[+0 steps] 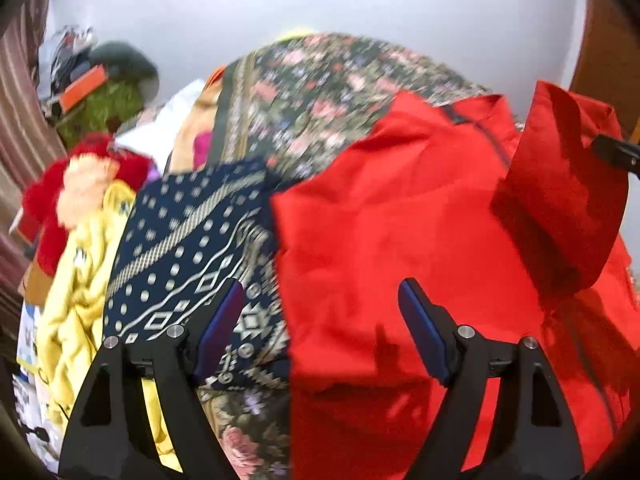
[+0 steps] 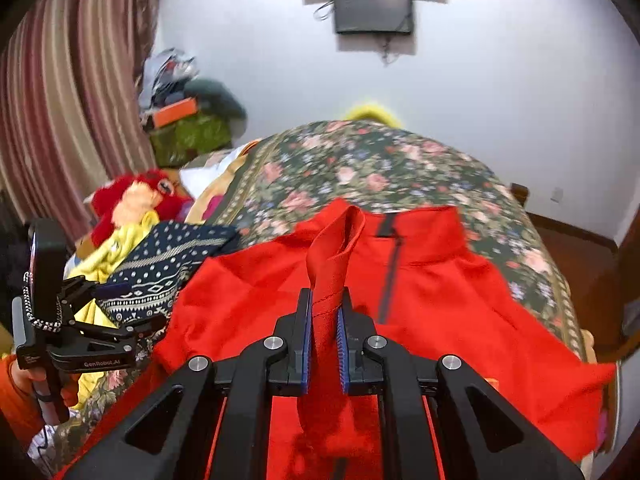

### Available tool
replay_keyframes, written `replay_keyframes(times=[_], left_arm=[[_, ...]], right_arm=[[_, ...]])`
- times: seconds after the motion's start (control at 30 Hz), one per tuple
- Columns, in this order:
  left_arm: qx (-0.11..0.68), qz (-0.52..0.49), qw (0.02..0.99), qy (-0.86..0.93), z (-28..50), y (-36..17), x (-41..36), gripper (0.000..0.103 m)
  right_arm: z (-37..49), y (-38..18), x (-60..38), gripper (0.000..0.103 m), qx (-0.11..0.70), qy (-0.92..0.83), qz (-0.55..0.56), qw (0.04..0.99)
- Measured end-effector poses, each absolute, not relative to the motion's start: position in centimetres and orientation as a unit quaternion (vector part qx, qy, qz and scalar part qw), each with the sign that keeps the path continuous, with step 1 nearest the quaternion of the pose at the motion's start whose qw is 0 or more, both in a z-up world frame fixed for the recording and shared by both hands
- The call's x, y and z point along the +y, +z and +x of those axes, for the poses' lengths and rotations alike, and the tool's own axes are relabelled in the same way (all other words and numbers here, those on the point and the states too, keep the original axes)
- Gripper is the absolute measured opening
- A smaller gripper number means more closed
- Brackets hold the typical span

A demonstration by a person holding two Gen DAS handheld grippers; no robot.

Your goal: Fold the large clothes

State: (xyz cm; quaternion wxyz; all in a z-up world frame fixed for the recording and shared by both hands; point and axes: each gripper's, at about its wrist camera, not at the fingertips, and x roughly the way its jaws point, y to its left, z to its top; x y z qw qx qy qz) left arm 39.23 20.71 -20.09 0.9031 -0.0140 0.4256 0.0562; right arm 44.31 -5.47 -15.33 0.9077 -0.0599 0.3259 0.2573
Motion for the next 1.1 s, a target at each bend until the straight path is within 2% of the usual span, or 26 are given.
replay_keyframes(times=[0.17,0.47,0.63,0.73,1.0,1.03,1.1], left_arm=[[0.436,-0.017,0.899,0.033,40.2,-20.1,17.4,0.079],[0.519,-0.028,0.854,0.033,43.0,-26.9,14.5,0.08],[0.521,-0.075,0.849,0.044,43.0,-28.2,16.1,0.085],[0.517,-0.064,0.852,0.051,42.8,-28.5,16.0,0.088],[0.513,-0.052,0.854,0.062,42.7,-28.6,15.6,0.09],[0.513,-0.053,0.854,0.062,42.8,-28.7,15.8,0.09],[0.513,-0.052,0.854,0.064,42.8,-28.7,15.7,0.09]], right_arm=[[44.2,-15.6,-11.1,0.008,0.336,0.232,-0.028,0.912],[45.6,-19.6,-19.4,0.008,0.378,0.18,0.01,0.908],[45.8,-22.0,-22.4,0.008,0.395,0.153,-0.005,0.906],[46.3,-23.9,-23.5,0.008,0.416,0.139,-0.016,0.899],[47.1,-27.5,-24.8,0.009,0.464,0.124,-0.058,0.875],[47.1,-27.5,-24.8,0.012,0.469,0.121,-0.068,0.872],[47.1,-27.7,-24.6,0.06,0.472,0.074,-0.108,0.872]])
